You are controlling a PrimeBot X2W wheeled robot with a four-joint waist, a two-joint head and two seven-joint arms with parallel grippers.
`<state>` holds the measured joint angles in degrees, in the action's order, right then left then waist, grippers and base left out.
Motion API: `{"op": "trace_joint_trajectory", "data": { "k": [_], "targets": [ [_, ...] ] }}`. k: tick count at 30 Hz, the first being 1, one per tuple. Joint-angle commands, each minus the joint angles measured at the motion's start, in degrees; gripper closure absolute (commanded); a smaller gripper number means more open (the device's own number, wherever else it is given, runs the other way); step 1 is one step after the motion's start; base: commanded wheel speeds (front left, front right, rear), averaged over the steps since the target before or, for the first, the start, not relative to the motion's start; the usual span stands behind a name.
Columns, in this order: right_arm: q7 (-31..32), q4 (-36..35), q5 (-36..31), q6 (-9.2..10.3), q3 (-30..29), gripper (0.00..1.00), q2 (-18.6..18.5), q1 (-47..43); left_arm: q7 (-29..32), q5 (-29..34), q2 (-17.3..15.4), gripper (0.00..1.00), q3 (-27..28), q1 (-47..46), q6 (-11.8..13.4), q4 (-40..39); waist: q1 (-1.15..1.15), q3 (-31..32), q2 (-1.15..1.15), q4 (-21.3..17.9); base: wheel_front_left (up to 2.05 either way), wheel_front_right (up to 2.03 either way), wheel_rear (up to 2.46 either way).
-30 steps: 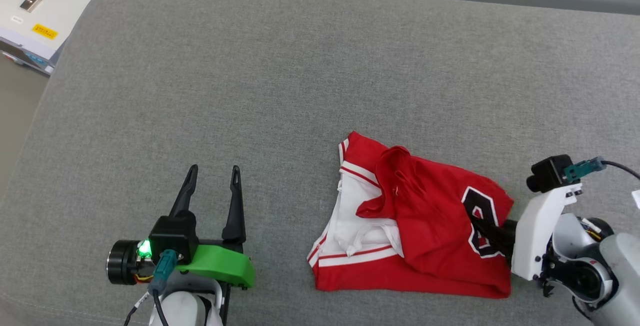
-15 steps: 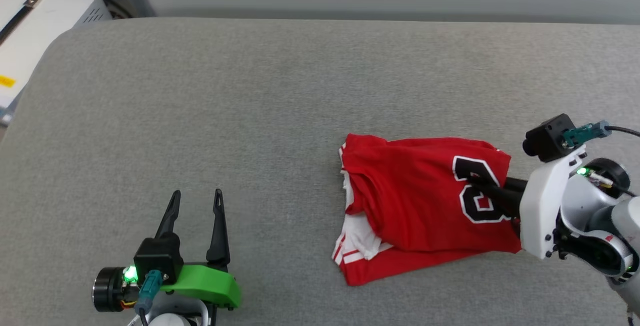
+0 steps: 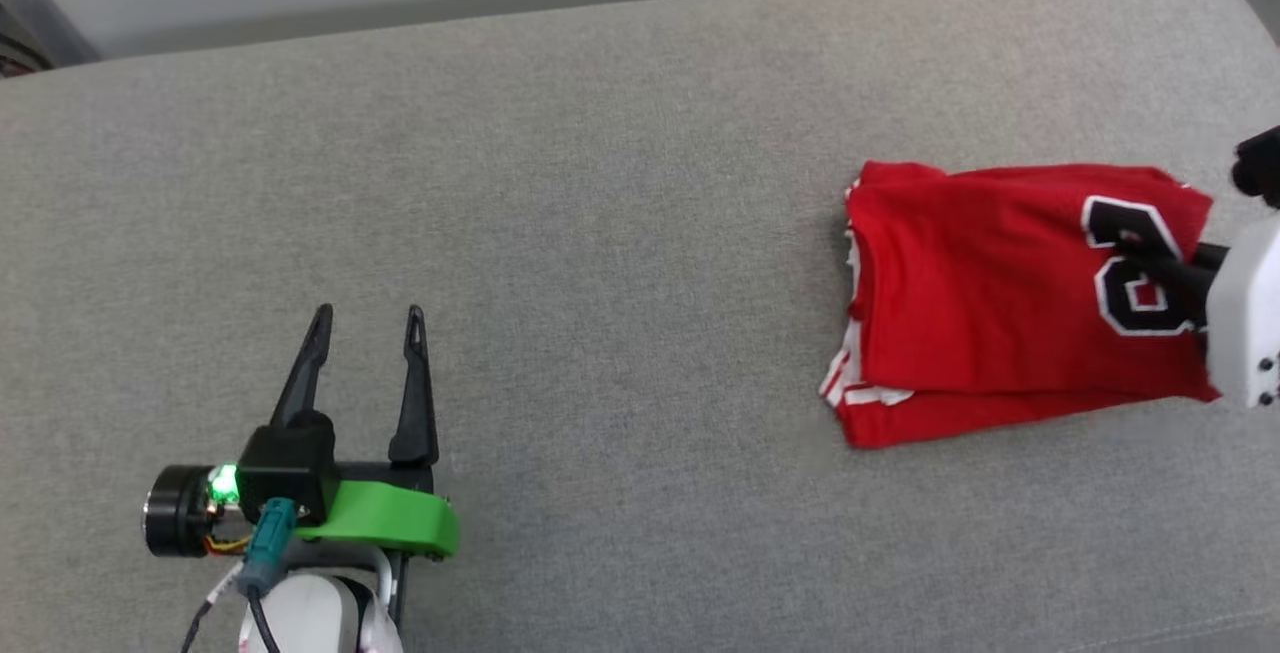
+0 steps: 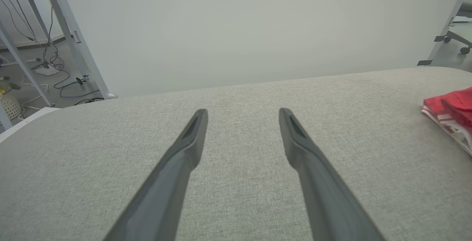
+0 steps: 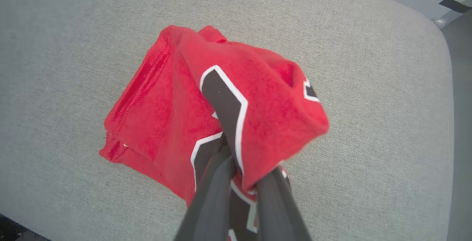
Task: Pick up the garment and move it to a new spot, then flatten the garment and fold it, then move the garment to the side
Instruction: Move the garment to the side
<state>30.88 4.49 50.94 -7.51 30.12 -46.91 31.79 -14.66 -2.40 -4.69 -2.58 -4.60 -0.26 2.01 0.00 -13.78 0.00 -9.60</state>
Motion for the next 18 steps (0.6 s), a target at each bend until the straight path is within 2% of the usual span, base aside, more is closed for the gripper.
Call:
{"op": "trace_joint_trajectory", "data": {
  "k": [1, 7, 18],
  "targets": [
    [-0.83, 1.16, -0.77, 0.02, -0.97, 1.00, -0.85, 1.78, -0.34, 0.43, -0.78, 0.00, 0.32, -1.34, -0.15, -0.65, 0.00, -5.92, 0.00, -2.71, 0.00, 0.00, 0.00],
    [-2.53, 9.31, -5.03, 0.02, -4.10, 1.00, -5.73, 6.54, -0.34, 1.38, -2.61, 0.00, 0.77, -4.44, -0.25, -3.92, 0.00, -12.45, 0.00, -2.09, 0.00, 0.00, 0.00],
    [-5.27, 26.27, -12.77, 0.02, -11.13, 1.00, -6.85, 15.58, -0.34, 2.49, -3.66, 0.00, 0.04, -7.77, 0.27, -8.27, 0.00, -19.56, 0.00, 0.94, 0.00, 0.00, 0.00]
  ]
}}
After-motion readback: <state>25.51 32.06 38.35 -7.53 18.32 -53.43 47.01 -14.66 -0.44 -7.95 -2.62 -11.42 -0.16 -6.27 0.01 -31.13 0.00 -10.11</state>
